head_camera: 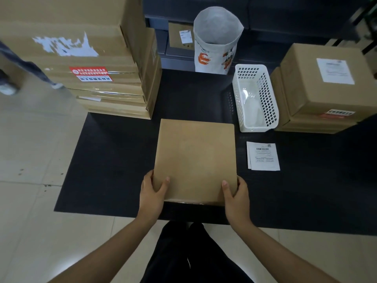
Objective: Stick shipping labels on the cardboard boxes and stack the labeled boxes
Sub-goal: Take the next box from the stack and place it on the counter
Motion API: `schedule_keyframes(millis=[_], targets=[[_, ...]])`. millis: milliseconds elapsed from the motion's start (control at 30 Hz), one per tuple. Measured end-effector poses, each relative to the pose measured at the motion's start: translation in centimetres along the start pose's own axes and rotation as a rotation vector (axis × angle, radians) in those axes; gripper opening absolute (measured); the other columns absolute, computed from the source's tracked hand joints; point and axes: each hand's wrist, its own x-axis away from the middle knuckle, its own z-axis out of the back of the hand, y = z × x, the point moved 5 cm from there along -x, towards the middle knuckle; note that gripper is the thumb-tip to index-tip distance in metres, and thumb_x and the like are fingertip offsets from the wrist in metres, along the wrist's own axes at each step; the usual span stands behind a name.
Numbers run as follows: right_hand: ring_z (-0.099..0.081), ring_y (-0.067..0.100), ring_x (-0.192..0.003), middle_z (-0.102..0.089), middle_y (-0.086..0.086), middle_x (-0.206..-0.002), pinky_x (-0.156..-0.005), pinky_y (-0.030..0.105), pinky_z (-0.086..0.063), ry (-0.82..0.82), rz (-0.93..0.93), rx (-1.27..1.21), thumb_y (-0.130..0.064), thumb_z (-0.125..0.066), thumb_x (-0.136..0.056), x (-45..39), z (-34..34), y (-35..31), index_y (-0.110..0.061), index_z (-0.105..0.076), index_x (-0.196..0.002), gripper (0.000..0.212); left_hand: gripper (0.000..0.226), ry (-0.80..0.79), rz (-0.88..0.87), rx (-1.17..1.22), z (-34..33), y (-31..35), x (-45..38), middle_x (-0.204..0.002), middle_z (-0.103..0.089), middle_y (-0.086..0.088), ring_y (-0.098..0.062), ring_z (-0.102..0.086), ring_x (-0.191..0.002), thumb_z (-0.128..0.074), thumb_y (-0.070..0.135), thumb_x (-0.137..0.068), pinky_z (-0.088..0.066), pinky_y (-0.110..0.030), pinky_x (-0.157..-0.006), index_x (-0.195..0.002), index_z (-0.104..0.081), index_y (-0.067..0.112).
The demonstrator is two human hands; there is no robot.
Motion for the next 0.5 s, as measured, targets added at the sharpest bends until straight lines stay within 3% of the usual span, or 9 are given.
schedule_keyframes(millis=[167, 300, 400, 500], targets=[[-0.054, 0.014, -0.11, -0.055, 0.0, -0.123, -0.095, 0.035, -0.047, 0.001, -0.011, 0.014, -0.036, -0.059, -0.092, -0.1, 0.0, 0.1, -0.018, -0.045, -0.134, 0.047, 0.058, -0.044, -0.007, -0.055, 0.4, 0.4, -0.4, -0.125, -0.048, 0.004, -0.013, -0.052, -0.11, -0.062, 0.04, -0.09, -0.043, -0.024, -0.086, -0.138, -0.037, 0.018], [-0.052, 0.016, -0.115, -0.054, -0.001, -0.125, -0.096, 0.033, -0.045, -0.026, -0.026, 0.034, -0.039, -0.056, -0.093, -0.2, 0.4, -0.4, -0.017, -0.044, -0.135, 0.048, 0.062, -0.046, -0.013, -0.109, 1.0, 1.2, -0.9, -0.131, -0.042, 0.0, -0.016, -0.047, -0.115, -0.064, 0.037, -0.088, -0.042, -0.028, -0.09, -0.139, -0.035, 0.016], [-0.046, 0.016, -0.124, -0.05, 0.0, -0.133, -0.106, 0.039, -0.04, 0.049, -0.047, 0.066, -0.045, -0.052, -0.094, -0.7, 1.6, -0.5, -0.015, -0.042, -0.139, 0.054, 0.065, 0.029, -0.11, -0.151, 1.3, 3.6, -1.5, -0.137, -0.034, -0.001, -0.018, -0.04, -0.123, -0.065, 0.034, -0.088, -0.04, -0.035, -0.102, -0.141, -0.032, 0.017], [-0.048, 0.018, -0.123, -0.051, 0.005, -0.135, -0.105, 0.04, -0.041, 0.145, -0.072, 0.084, -0.039, -0.053, -0.095, -2.2, 3.9, -0.3, -0.012, -0.045, -0.137, 0.05, 0.06, 0.04, -0.258, -0.22, 0.0, 6.9, -1.9, -0.138, -0.033, 0.0, -0.014, -0.035, -0.124, -0.065, 0.026, -0.088, -0.034, -0.03, -0.101, -0.139, -0.034, 0.018]])
